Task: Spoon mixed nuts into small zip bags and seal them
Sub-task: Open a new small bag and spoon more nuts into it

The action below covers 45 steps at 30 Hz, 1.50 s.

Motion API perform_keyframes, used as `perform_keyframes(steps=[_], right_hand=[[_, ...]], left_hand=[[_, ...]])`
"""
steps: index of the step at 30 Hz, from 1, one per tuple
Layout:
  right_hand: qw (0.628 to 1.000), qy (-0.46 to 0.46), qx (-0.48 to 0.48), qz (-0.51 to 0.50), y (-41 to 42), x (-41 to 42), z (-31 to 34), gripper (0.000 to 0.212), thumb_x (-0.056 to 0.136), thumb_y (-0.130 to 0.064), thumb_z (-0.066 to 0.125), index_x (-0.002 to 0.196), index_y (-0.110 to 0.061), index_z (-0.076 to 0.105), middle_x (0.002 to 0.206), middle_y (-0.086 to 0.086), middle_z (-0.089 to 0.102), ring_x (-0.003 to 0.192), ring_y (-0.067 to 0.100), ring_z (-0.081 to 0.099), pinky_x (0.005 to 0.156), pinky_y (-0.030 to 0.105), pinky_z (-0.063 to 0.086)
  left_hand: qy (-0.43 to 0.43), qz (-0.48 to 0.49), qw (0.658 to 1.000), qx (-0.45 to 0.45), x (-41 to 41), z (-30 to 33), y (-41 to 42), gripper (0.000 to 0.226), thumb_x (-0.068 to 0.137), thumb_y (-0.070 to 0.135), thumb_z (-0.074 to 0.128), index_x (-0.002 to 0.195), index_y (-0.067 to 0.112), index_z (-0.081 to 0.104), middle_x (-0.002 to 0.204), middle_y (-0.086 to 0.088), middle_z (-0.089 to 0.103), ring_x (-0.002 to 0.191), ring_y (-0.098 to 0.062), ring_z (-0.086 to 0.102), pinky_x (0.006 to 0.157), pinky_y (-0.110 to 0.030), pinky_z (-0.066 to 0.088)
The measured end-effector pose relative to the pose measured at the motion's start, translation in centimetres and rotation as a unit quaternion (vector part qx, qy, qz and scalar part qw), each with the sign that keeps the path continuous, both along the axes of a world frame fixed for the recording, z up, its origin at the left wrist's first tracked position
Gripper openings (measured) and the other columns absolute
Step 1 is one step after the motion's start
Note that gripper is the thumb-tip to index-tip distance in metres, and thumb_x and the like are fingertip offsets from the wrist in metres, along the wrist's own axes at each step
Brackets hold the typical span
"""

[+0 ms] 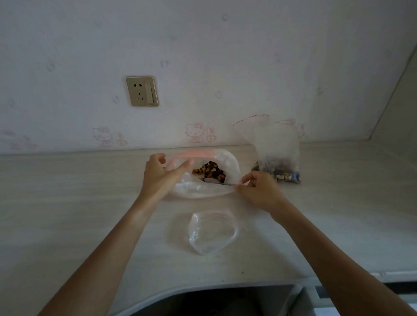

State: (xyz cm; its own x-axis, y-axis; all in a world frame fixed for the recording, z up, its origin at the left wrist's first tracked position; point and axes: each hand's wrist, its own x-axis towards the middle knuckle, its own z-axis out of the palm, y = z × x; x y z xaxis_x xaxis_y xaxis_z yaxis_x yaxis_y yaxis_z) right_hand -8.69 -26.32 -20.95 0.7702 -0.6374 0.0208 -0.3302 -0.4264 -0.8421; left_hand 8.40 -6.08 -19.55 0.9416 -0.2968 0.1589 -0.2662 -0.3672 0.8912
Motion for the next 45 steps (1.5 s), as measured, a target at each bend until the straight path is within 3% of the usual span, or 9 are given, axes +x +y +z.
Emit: perform_keyframes(steps=[2, 7, 13, 17, 26, 32, 36, 40, 45], right_hand=[[0.993, -0.068, 0.1, 0.001, -0.1, -0.1, 0.2, 0.019, 0.088, -0.016, 0.079, 0.103, -0.011, 0.068, 0.063, -0.001, 0.06, 0.054, 0.008, 0.057, 0.052, 0.02, 0.046], [0.955, -0.18, 0.236, 0.01, 0.5, 0.1, 1.3, 0.006, 0.092, -0.008, 0.074, 0.096, -0.003, 0.074, 0.067, 0.008, 0.066, 0.061, 0.017, 0.065, 0.05, 0.028, 0.047], [0.931, -0.256, 0.256, 0.042, 1.1, 0.7, 1.6, 0.008, 0.096, -0.008, 0.069, 0.098, -0.004, 0.075, 0.081, 0.011, 0.076, 0.079, 0.023, 0.074, 0.062, 0.03, 0.059], [0.933, -0.295, 0.202, 0.039, 1.5, 1.4, 0.8, 0.018, 0.102, -0.018, 0.061, 0.105, -0.005, 0.073, 0.088, 0.014, 0.078, 0.089, 0.025, 0.077, 0.077, 0.031, 0.062], [0.954, -0.27, 0.132, 0.009, 2.8, 2.3, -1.9, 0.025, 0.108, -0.026, 0.051, 0.098, -0.012, 0.07, 0.087, 0.004, 0.08, 0.089, 0.019, 0.077, 0.091, 0.041, 0.061], [0.96, -0.262, 0.08, -0.05, 3.2, 2.1, -2.4, 0.02, 0.108, -0.033, 0.049, 0.102, -0.025, 0.066, 0.094, -0.006, 0.079, 0.09, 0.009, 0.075, 0.09, 0.045, 0.061], [0.966, -0.24, 0.087, -0.051, 3.3, 2.2, -2.4, 0.018, 0.107, -0.036, 0.05, 0.106, -0.029, 0.066, 0.097, -0.01, 0.078, 0.086, 0.007, 0.075, 0.087, 0.047, 0.061], [0.968, -0.225, 0.101, -0.045, 2.9, 2.2, -2.4, 0.019, 0.107, -0.033, 0.052, 0.113, -0.023, 0.067, 0.097, -0.009, 0.079, 0.087, 0.007, 0.075, 0.088, 0.047, 0.061], [0.969, -0.222, 0.102, -0.042, 2.9, 2.0, -2.3, 0.017, 0.107, -0.027, 0.051, 0.114, -0.023, 0.067, 0.095, -0.009, 0.079, 0.087, 0.011, 0.075, 0.086, 0.04, 0.062]], left_hand=[[0.004, -0.03, 0.999, 0.031, 0.9, 0.4, -0.9, 0.092, 0.069, 0.065, 0.086, 0.142, 0.019, 0.054, 0.135, 0.006, 0.058, 0.12, -0.015, 0.06, 0.097, -0.034, 0.055], [-0.027, -0.02, 0.999, -0.008, 0.6, -0.9, -3.0, 0.042, 0.079, 0.055, 0.082, 0.105, 0.024, 0.07, 0.093, 0.01, 0.073, 0.071, -0.003, 0.072, 0.048, -0.022, 0.055], [-0.07, -0.006, 0.996, -0.052, -0.1, -2.8, -3.3, 0.036, 0.097, 0.048, 0.065, 0.068, 0.027, 0.062, 0.058, 0.021, 0.063, 0.054, 0.003, 0.059, 0.048, -0.01, 0.04], [-0.05, -0.031, 0.993, -0.099, -0.3, -2.1, -3.4, 0.033, 0.096, 0.052, 0.063, 0.077, 0.025, 0.069, 0.06, 0.014, 0.063, 0.051, -0.004, 0.058, 0.045, -0.02, 0.045], [-0.062, -0.069, 0.986, -0.137, 0.3, -0.2, -2.3, 0.02, 0.091, 0.052, 0.072, 0.08, 0.036, 0.077, 0.066, 0.018, 0.067, 0.059, 0.004, 0.055, 0.055, -0.011, 0.04], [-0.071, -0.091, 0.983, -0.142, -0.1, 0.3, -2.4, 0.021, 0.09, 0.052, 0.073, 0.089, 0.032, 0.08, 0.068, 0.015, 0.069, 0.06, 0.003, 0.055, 0.058, -0.011, 0.04], [-0.07, -0.106, 0.983, -0.134, -0.6, 0.4, -2.5, 0.022, 0.09, 0.051, 0.073, 0.093, 0.031, 0.081, 0.079, 0.002, 0.075, 0.07, -0.018, 0.064, 0.067, -0.027, 0.047], [-0.086, -0.095, 0.985, -0.12, -0.8, 0.3, -2.5, 0.018, 0.091, 0.047, 0.074, 0.091, 0.03, 0.08, 0.066, 0.01, 0.068, 0.057, 0.001, 0.051, 0.056, -0.016, 0.039], [-0.113, -0.08, 0.986, -0.096, -0.9, 0.1, -2.2, 0.023, 0.093, 0.049, 0.072, 0.099, 0.029, 0.08, 0.074, 0.016, 0.073, 0.064, -0.008, 0.064, 0.056, -0.015, 0.043]])
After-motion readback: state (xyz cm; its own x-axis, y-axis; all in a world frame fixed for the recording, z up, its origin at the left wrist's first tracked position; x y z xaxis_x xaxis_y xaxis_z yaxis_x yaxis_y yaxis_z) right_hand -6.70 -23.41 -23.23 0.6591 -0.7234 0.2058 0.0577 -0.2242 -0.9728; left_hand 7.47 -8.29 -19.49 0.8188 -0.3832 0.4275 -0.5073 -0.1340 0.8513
